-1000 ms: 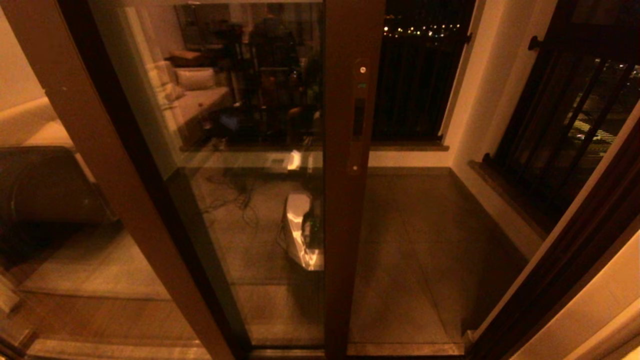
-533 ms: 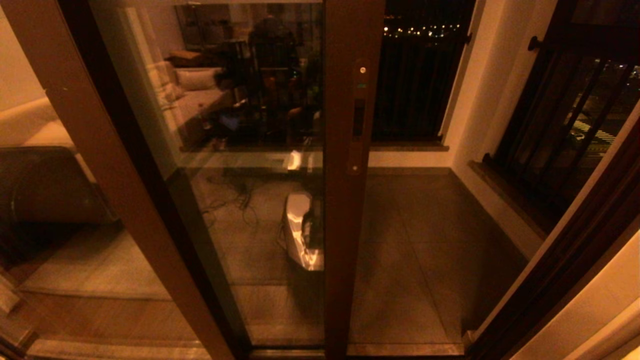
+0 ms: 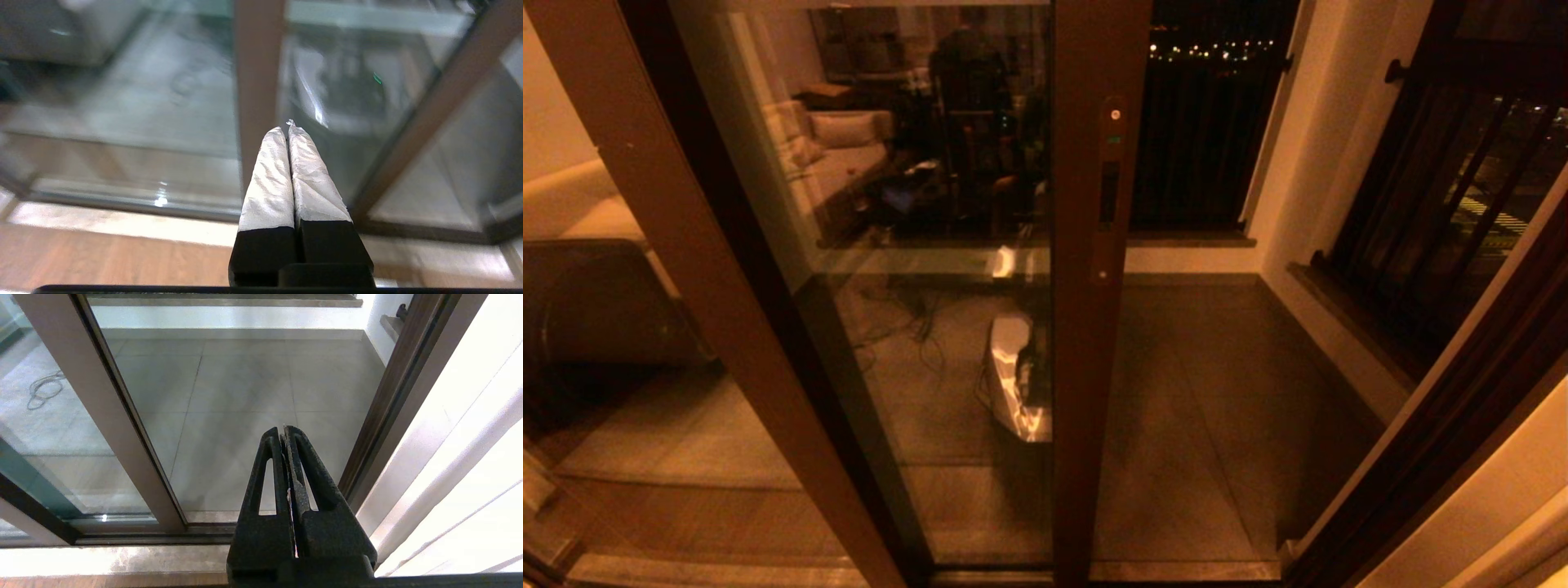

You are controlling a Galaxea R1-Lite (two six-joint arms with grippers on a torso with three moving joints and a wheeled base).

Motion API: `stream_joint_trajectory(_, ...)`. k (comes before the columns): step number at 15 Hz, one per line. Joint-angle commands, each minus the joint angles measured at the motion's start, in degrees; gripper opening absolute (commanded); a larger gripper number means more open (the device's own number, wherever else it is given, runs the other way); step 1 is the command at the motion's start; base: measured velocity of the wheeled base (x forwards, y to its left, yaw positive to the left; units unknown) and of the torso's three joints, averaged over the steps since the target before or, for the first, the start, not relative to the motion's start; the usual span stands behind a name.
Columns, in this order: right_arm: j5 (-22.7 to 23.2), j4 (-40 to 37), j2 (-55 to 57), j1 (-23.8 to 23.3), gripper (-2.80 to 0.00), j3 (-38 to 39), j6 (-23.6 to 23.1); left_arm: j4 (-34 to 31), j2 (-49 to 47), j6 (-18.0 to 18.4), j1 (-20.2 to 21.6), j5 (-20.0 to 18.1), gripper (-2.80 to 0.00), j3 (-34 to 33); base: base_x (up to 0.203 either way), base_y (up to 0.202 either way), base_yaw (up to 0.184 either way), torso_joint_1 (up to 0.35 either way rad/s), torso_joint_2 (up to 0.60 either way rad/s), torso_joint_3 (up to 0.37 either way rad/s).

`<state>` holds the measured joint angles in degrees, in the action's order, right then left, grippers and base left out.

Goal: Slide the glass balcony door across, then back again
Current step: Close the slid door

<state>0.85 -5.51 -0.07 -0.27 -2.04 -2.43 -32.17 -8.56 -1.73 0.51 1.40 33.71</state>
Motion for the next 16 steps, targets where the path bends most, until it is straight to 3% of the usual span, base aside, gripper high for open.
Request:
stream_joint_trajectory(1, 0.03, -0.03, 0.07, 0.0, -2.8, -0.07, -0.04, -0.13, 7.12, 0.25, -0.2, -1.22, -2.8, -6.76, 0.0, 0.0, 0.0, 0.0, 0.0, 0.0)
stream_joint_trajectory(4, 0.03, -0.03, 0.07, 0.0, -2.8, -0.02, -0.04, -0.08, 8.65, 0.01, -0.37, -0.35, -2.8, -15.2, 0.0, 0.0, 0.0, 0.0, 0.0, 0.0)
stream_joint_trajectory(9, 0.03, -0.03, 0.07, 0.0, -2.8, -0.07, -0.04, 2.61, 8.65, -0.14, -0.42, -1.73, -2.8, -21.16, 0.0, 0.0, 0.0, 0.0, 0.0, 0.0)
stream_joint_trajectory(11, 0.03, -0.03, 0.07, 0.0, -2.8, 0.01, -0.04, 3.17, 8.65, 4.56, -0.42, -1.5, -2.8, -22.26, 0.0, 0.0, 0.0, 0.0, 0.0, 0.0)
stream_joint_trajectory(12, 0.03, -0.03, 0.07, 0.0, -2.8, -0.07, -0.04, 5.56, 8.65, 7.38, -0.42, -1.33, -2.8, -23.46, 0.0, 0.0, 0.0, 0.0, 0.0, 0.0)
stream_joint_trajectory(15, 0.1, -0.03, 0.07, 0.0, -2.8, 0.01, -0.04, 20.43, 8.65, 8.01, -0.41, -1.7, -2.8, -29.38, 0.0, 0.0, 0.0, 0.0, 0.0, 0.0)
stream_joint_trajectory(16, 0.03, -0.03, 0.07, 0.0, -2.8, 0.01, -0.04, 20.9, 8.65, 8.06, -0.42, -1.69, -2.8, -29.7, 0.0, 0.0, 0.0, 0.0, 0.0, 0.0)
